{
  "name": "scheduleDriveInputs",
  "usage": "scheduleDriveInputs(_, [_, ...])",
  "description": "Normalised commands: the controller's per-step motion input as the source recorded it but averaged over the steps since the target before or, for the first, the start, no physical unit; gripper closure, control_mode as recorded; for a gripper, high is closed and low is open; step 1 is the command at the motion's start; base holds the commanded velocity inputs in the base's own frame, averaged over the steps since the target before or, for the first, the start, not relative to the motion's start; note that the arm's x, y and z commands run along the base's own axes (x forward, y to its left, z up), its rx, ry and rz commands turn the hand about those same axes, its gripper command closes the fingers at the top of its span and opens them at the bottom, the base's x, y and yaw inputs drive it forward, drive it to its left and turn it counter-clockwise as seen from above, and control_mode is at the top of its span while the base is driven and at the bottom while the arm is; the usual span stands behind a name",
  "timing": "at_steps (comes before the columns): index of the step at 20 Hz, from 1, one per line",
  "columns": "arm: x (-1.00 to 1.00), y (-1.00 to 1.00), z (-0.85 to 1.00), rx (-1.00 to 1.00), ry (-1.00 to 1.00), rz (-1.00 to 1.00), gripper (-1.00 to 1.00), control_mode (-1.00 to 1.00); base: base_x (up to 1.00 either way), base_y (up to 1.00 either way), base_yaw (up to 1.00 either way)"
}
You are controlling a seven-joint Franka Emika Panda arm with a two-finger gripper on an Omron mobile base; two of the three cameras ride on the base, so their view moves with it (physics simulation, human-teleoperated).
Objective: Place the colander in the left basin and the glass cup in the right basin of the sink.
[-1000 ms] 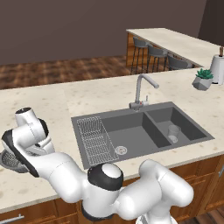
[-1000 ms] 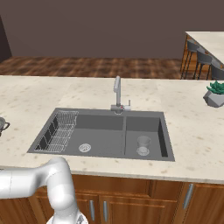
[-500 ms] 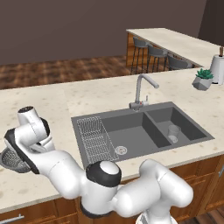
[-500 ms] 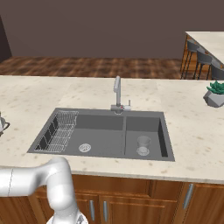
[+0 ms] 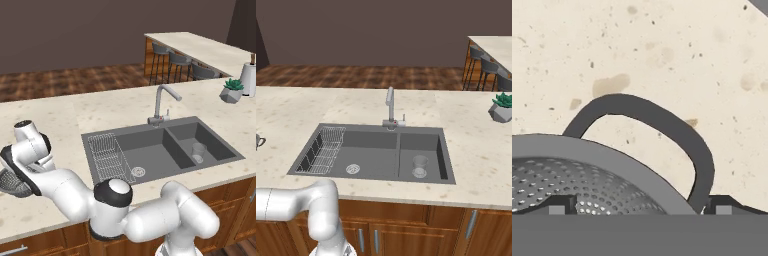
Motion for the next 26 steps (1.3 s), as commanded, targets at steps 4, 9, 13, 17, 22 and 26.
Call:
scheduleDriveInputs(4, [-0.06, 0.15, -0.21, 0.00, 0.00, -0.02, -1.00, -1.00, 0.00, 0.00, 0.00])
scheduleDriveInputs(9, [-0.08, 0.19, -0.29, 0.00, -0.01, -0.03, 1.00, -1.00, 0.00, 0.00, 0.00])
scheduleDriveInputs(13, [0.00, 0.15, -0.15, 0.00, -0.04, 0.00, 1.00, -1.00, 0.00, 0.00, 0.00])
scheduleDriveInputs(17, [0.03, 0.04, -0.02, 0.00, 0.00, 0.00, 1.00, -1.00, 0.00, 0.00, 0.00])
scheduleDriveInputs(22, [-0.14, 0.00, 0.17, 0.00, 0.00, 0.00, 1.00, -1.00, 0.00, 0.00, 0.00])
scheduleDriveInputs(26, [-0.27, -0.27, 0.50, 0.01, 0.00, -0.02, 1.00, -1.00, 0.00, 0.00, 0.00])
